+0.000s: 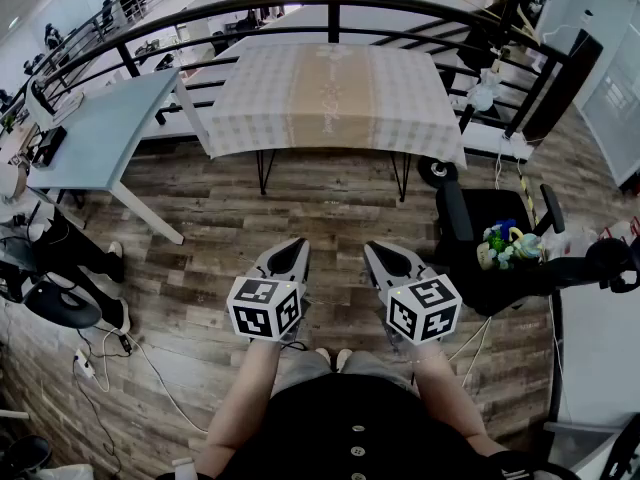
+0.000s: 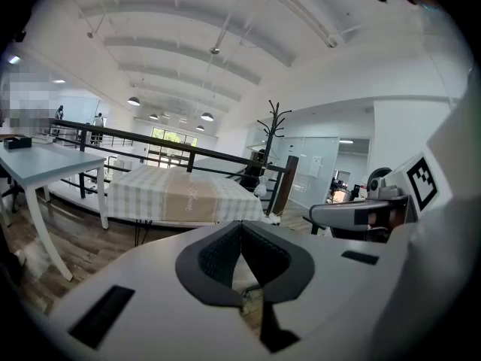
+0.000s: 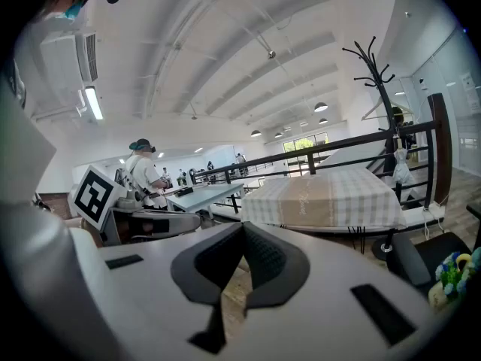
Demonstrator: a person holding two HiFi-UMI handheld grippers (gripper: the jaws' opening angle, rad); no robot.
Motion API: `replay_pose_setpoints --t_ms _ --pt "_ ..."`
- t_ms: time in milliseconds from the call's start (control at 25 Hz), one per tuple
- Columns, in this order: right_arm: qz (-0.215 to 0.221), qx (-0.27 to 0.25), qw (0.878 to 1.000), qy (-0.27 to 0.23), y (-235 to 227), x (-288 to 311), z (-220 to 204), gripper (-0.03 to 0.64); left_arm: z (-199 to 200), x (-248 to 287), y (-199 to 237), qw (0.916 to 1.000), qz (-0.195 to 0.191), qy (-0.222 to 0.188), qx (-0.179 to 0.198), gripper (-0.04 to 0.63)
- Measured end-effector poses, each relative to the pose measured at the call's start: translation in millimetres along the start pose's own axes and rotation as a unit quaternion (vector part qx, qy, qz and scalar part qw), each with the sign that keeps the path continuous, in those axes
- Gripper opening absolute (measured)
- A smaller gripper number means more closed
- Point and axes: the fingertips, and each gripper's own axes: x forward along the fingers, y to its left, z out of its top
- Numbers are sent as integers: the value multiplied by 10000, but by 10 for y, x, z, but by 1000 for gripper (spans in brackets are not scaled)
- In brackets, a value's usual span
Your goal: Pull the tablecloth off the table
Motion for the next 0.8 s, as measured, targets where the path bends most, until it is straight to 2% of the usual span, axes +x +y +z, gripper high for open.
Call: replay_pose_setpoints --t_ms 480,800 --pt "-11 -164 9998 97 -6 -26 -36 26 -72 60 -128 9999 -115 118 -6 15" --pt "100 50 9996 -241 -174 -83 98 28 119 108 -182 9991 -53 -393 -144 17"
